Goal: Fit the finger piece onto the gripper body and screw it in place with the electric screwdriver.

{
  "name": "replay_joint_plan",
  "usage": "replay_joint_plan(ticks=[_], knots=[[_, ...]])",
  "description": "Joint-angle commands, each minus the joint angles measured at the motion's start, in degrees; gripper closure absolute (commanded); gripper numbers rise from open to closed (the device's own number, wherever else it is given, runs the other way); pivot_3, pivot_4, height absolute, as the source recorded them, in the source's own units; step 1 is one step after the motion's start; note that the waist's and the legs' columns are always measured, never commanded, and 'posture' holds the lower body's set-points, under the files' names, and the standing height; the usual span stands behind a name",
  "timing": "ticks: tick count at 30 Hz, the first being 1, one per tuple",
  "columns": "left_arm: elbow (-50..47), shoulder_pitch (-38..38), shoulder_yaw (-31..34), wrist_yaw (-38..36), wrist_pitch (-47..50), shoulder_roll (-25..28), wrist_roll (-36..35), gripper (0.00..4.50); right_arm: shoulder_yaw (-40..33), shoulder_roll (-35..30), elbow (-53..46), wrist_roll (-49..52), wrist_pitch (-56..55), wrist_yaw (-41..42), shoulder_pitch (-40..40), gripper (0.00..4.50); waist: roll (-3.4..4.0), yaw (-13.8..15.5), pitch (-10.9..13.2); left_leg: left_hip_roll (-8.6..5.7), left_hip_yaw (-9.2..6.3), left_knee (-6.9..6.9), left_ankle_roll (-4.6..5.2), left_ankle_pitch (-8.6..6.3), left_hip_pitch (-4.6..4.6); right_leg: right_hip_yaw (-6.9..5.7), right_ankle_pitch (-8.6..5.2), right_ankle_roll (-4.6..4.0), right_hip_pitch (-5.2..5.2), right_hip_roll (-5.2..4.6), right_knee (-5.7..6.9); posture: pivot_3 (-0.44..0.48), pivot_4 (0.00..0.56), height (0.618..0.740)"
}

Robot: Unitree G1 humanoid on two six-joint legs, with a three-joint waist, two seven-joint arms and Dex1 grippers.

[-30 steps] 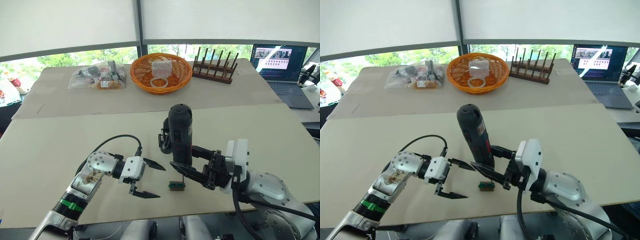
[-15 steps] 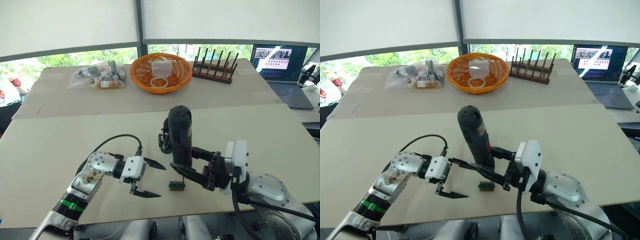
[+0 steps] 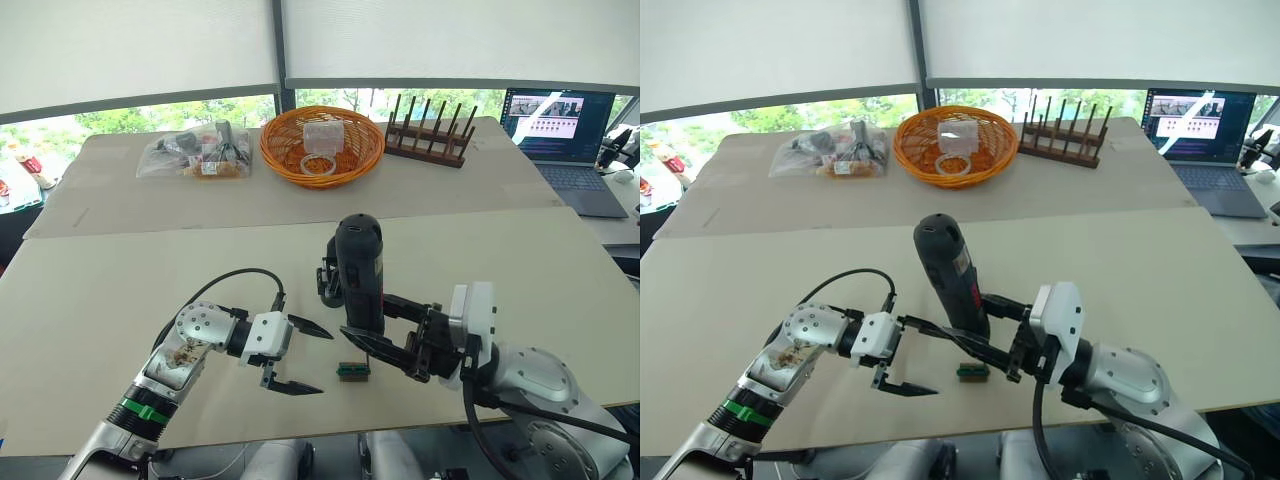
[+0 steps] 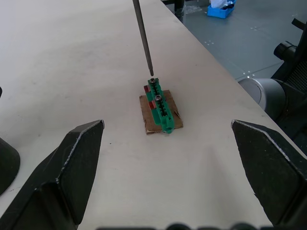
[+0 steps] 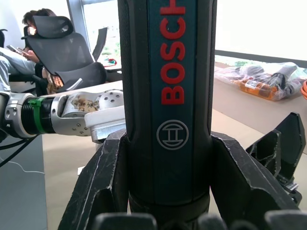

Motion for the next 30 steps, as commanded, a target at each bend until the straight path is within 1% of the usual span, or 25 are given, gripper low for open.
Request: replay_joint_plan(ticks=[1,17,30], knots=[[-0.76,-0.29,0.10,0.22,-0.42,-0.14,-0.45,0.00,-0.39,0.71,-1.47,-0.02,-2.95,0.25,-0.52,2.57,0.00,0.00,0.00,0.00,0.00,0.00,0.00,0.00,0.00,0.00,0.00,0.00,0.00,0.00,0.00,0.000,0.150,0.740],[-1.29,-0.93,0.15,0.54,0.55,-0.14,-0.54,0.00,1.14,1.60,-3.27,-1.28,-2.09,-0.73,-0.23,2.57,0.00,-0.01,0.00,0.00,0.00,0.00,-0.02,0.01,0.00,0.00,0.00,0.00,-0.01,0.00,0.00,0.000,0.150,0.740],[-1.58,-1.56,-0.15,0.79,1.33,-0.40,-0.58,0.00,-0.87,0.73,-1.39,-1.06,-2.76,0.33,-2.06,2.57,0.00,0.02,0.00,0.00,0.00,0.00,-0.03,0.02,0.00,-0.01,0.00,0.00,0.00,0.00,0.00,0.000,0.150,0.740]])
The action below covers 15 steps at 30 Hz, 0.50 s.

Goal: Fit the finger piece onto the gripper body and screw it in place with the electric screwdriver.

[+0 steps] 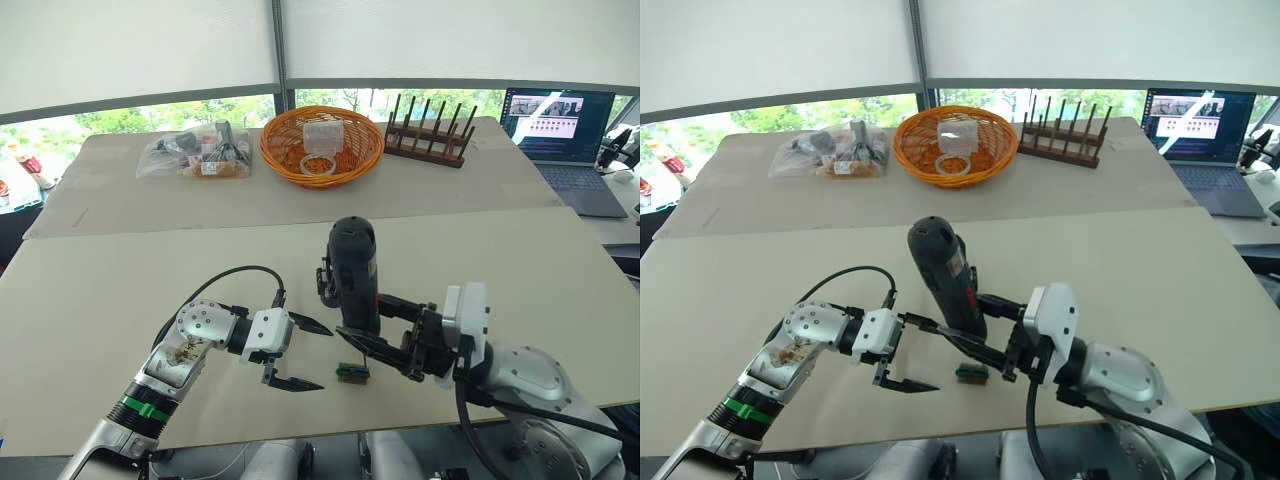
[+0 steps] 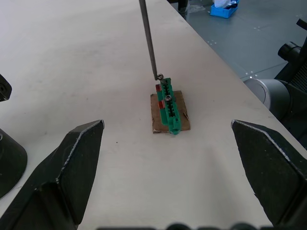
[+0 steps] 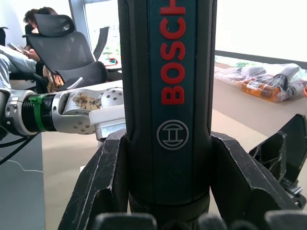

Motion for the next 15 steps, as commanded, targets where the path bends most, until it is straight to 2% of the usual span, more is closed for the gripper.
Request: replay_joint_plan(ticks=[1,15], knots=[[-1.67,-0.89,-0.11,0.17,0.15,-0.40,-0.60,0.00,-1.86,0.04,-1.96,0.99,-2.50,0.21,-0.51,2.57,0.00,0.00,0.00,0.00,0.00,0.00,0.00,0.00,0.00,0.00,0.00,0.00,0.00,0.00,0.00,0.000,0.150,0.740],[-1.76,-1.20,0.10,0.34,0.69,-0.53,-0.57,0.00,-2.07,0.14,-3.01,2.05,-1.67,-0.36,-0.16,2.57,0.00,-0.01,0.00,0.00,0.00,0.00,0.00,0.00,0.00,0.00,0.00,0.00,0.00,0.00,0.00,0.000,0.150,0.740]])
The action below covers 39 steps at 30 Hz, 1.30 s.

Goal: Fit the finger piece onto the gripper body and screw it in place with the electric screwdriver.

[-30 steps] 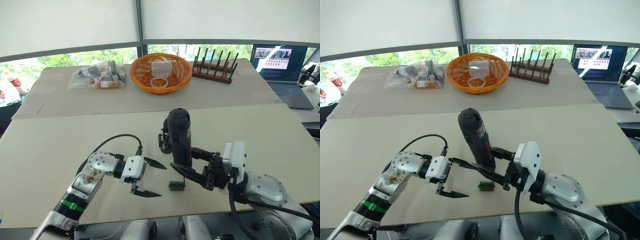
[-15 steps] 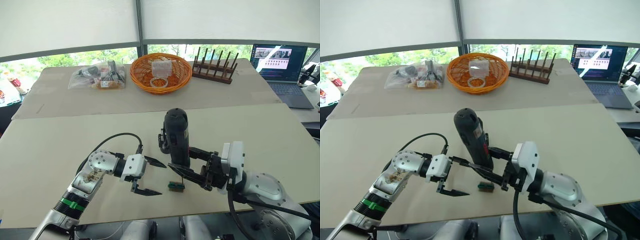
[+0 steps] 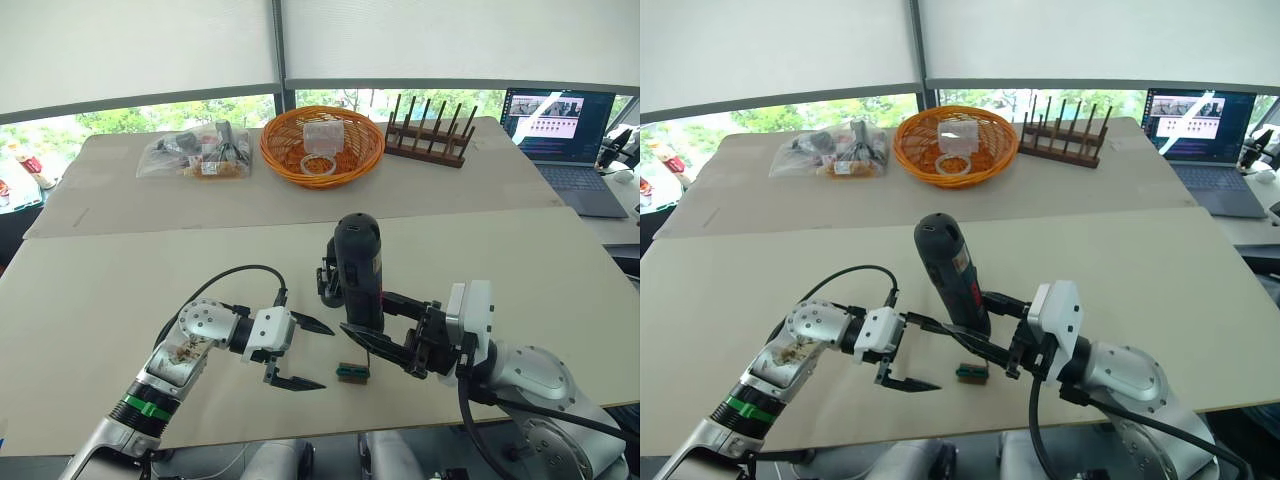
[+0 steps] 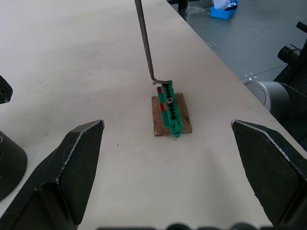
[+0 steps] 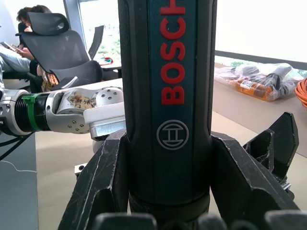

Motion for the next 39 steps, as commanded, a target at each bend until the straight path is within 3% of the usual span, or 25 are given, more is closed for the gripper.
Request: replay_joint_plan(ticks=[1,28,39], knots=[[-1.77,-0.75,0.22,0.29,-0.21,-0.14,-0.56,0.00,-1.38,0.13,-3.17,2.09,-1.58,-0.22,-0.86,2.57,0.00,0.00,0.00,0.00,0.00,0.00,0.00,0.00,0.00,0.00,0.00,0.00,0.00,0.00,0.00,0.000,0.150,0.740],[-1.12,-1.41,-0.05,0.26,-0.61,-0.27,-0.09,0.00,-5.15,-5.13,-2.54,11.18,-0.31,2.21,-3.96,2.57,-0.01,-0.01,0.01,0.01,0.00,0.00,0.06,-0.03,-0.01,0.00,0.00,0.00,0.01,-0.01,-0.01,0.000,0.150,0.740],[-1.38,-0.68,1.63,3.01,0.93,0.41,-0.44,0.00,-7.32,-9.25,3.19,21.05,4.94,4.29,-14.47,2.57,-0.02,-0.01,0.01,0.01,0.00,0.00,0.12,-0.07,-0.03,0.01,0.00,0.00,0.00,-0.03,-0.02,0.000,0.150,0.740]])
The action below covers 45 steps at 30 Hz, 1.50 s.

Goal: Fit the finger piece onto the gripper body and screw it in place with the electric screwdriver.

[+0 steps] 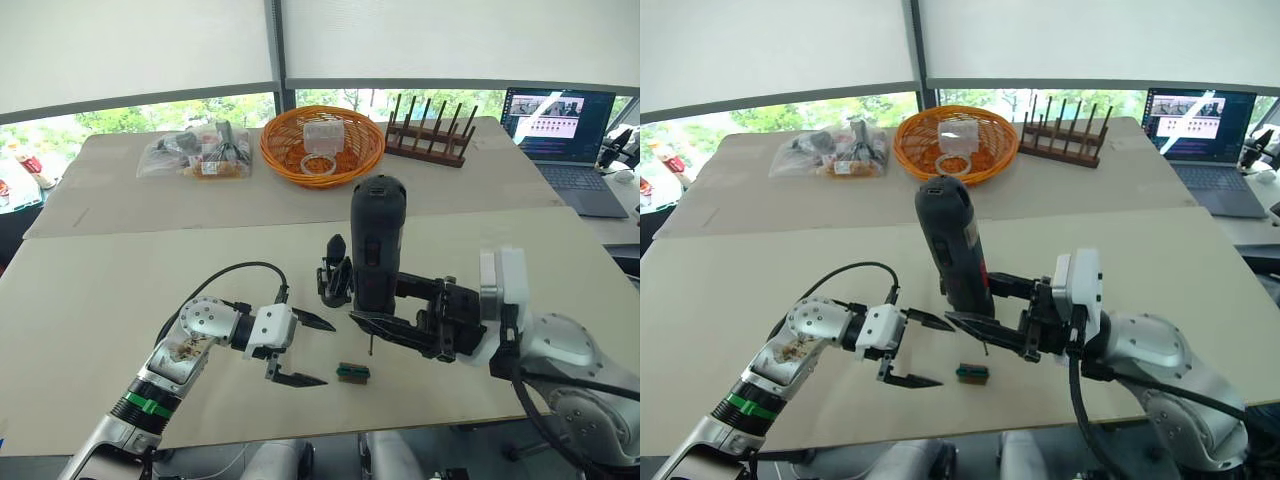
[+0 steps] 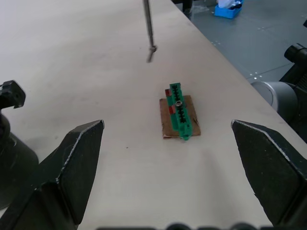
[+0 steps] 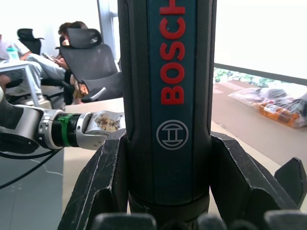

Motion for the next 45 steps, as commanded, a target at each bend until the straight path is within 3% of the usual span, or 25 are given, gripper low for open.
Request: replay_joint_plan(ticks=[1,14,22,32,45], knots=[[-1.47,0.26,1.99,1.81,1.22,0.53,-0.74,0.00,-2.27,-0.98,0.34,4.29,0.90,1.52,-4.26,2.57,0.00,-0.01,0.00,0.00,0.00,0.00,0.01,0.00,-0.01,0.00,0.00,0.00,-0.01,0.00,0.00,0.000,0.150,0.740],[-1.19,-0.35,7.71,7.04,6.02,1.59,-2.02,0.00,-1.12,-1.26,8.52,10.63,7.97,3.07,-19.53,2.57,-0.01,-0.01,0.01,0.00,0.00,0.02,0.04,-0.02,-0.06,0.00,0.01,0.00,-0.05,-0.02,0.00,0.000,0.150,0.740],[0.87,-1.50,9.54,9.05,5.67,1.40,-1.49,0.00,1.68,3.57,15.71,11.15,13.34,0.77,-30.99,2.57,-0.01,-0.09,0.00,0.01,0.00,0.00,-0.03,0.01,-0.09,0.02,0.02,-0.02,-0.11,-0.02,0.02,0.000,0.150,0.740],[5.95,-4.72,8.80,8.88,3.46,-0.21,-1.06,0.00,6.35,10.18,22.62,3.90,14.45,0.54,-40.07,2.57,-0.01,-0.12,0.00,-0.02,0.01,0.02,-0.14,0.08,-0.17,0.00,0.02,-0.02,-0.17,-0.04,0.03,0.000,0.150,0.740],[16.03,-10.32,7.85,7.48,-2.97,-2.88,1.85,0.00,8.89,14.68,29.74,-7.76,13.33,2.89,-45.03,2.57,-0.01,-0.34,0.00,-0.02,0.00,0.03,-0.27,0.16,-0.25,-0.03,0.03,-0.03,-0.27,-0.03,0.06,0.000,0.150,0.740]])
